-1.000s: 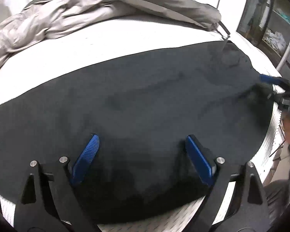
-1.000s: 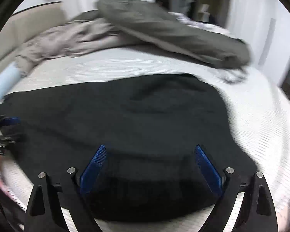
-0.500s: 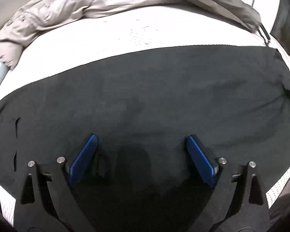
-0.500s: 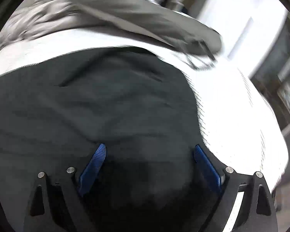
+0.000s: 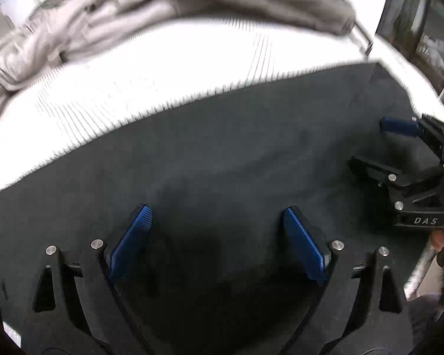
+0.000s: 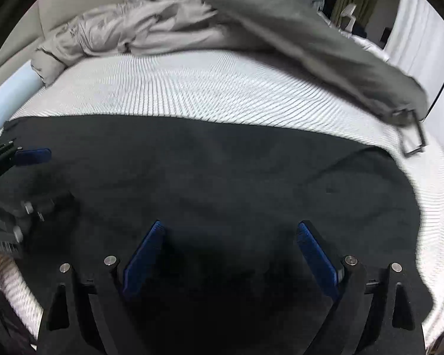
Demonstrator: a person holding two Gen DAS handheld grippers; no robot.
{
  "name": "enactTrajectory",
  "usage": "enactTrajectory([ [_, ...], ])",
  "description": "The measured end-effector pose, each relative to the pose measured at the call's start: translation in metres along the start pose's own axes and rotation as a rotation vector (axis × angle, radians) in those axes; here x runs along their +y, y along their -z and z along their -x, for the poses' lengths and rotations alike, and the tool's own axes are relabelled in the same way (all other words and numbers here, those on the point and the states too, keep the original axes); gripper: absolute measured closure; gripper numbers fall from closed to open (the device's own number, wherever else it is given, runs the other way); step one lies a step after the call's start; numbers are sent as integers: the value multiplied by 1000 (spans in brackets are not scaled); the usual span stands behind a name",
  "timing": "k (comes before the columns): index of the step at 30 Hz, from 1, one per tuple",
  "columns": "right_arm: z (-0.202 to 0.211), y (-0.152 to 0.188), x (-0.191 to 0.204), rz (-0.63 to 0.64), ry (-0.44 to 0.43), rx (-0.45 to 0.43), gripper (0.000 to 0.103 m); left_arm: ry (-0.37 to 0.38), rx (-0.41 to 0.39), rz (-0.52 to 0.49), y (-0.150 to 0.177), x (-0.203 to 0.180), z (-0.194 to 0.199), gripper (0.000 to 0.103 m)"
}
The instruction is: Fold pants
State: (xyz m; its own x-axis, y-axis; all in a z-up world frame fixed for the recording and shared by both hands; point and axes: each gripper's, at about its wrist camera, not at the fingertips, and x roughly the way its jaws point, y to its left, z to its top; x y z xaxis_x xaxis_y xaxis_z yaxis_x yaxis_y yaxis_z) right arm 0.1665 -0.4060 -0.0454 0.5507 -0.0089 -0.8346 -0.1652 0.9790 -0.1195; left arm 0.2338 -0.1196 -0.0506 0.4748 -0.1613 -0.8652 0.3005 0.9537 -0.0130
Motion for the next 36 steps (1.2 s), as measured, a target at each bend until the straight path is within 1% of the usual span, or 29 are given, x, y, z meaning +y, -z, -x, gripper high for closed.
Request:
enactTrajectory([
  [2,-10,7,3,23,22,0,10,34,4,17,4,13,-11,12],
  [3,-11,6,-1,31,38,-1,10,33,2,16,3,21,-8,12],
  [4,-8,4,-13,23,100,-12,10,14,1,22,1,30,-6,12],
  [5,-3,4,-19,11,182,-21,10,-11,-1,40,-1,43,-4,11],
  [6,-3,4,-35,-7,295,-29,9,-41,3,70,-1,58,-5,11],
  [7,-7,7,-58,-40,449,-15,9,-68,9,106,0,74,-5,11],
  [8,-11,9,-73,-73,506,2,8,-84,10,146,1,90,-5,12],
  [9,-12,12,-91,-132,490,13,8,-51,7,181,2,103,-4,13],
  [10,-9,16,-105,-208,404,10,8,-32,4,190,0,107,-2,13],
  [11,-4,16,-112,-251,369,2,8,-41,6,182,-1,107,0,13],
  [12,2,11,-112,-262,376,-10,8,-64,14,162,-3,102,3,13],
  [13,11,7,-109,-261,378,-35,8,-53,9,152,-5,98,7,13],
  [15,27,-4,-93,-246,298,-96,8,4,-23,142,-11,83,15,13],
  [16,32,-12,-77,-227,222,-119,8,20,-49,134,-17,75,17,13],
  [18,25,-25,-46,-178,136,-126,8,14,-99,95,-30,56,14,13],
  [20,11,-34,-12,-101,77,-108,8,-12,-99,45,-43,36,1,13],
  [22,-16,-40,6,-42,69,-64,8,-33,-68,28,-54,24,-18,13],
  [23,-29,-44,13,-14,83,-30,8,-45,-46,38,-56,26,-27,13],
  [24,-39,-42,13,4,109,-2,8,-37,-26,68,-59,29,-37,13],
  [26,-46,-40,-5,-12,168,0,8,-19,-20,147,-58,54,-43,13],
  [27,-46,-39,-15,-46,177,0,7,-61,-18,183,-61,69,-43,13],
  [28,-45,-38,-27,-87,201,4,7,-125,-13,201,-61,85,-42,13],
  [29,-43,-36,-38,-116,270,10,7,-188,-16,211,-60,98,-41,13],
  [30,-39,-34,-45,-124,316,13,7,-257,-24,228,-57,115,-39,13],
  [31,-36,-33,-50,-129,346,12,7,-298,-27,248,-52,127,-37,13],
  [32,-30,-32,-50,-130,328,4,7,-314,-27,269,-46,139,-34,13],
  [34,-16,-30,-41,-118,293,-8,7,-258,-24,282,-39,148,-26,16],
  [35,-6,-28,-31,-99,256,-25,7,-213,-27,282,-35,148,-19,16],
  [36,2,-34,-18,-79,216,-41,7,-168,-36,275,-31,145,-11,16],
])
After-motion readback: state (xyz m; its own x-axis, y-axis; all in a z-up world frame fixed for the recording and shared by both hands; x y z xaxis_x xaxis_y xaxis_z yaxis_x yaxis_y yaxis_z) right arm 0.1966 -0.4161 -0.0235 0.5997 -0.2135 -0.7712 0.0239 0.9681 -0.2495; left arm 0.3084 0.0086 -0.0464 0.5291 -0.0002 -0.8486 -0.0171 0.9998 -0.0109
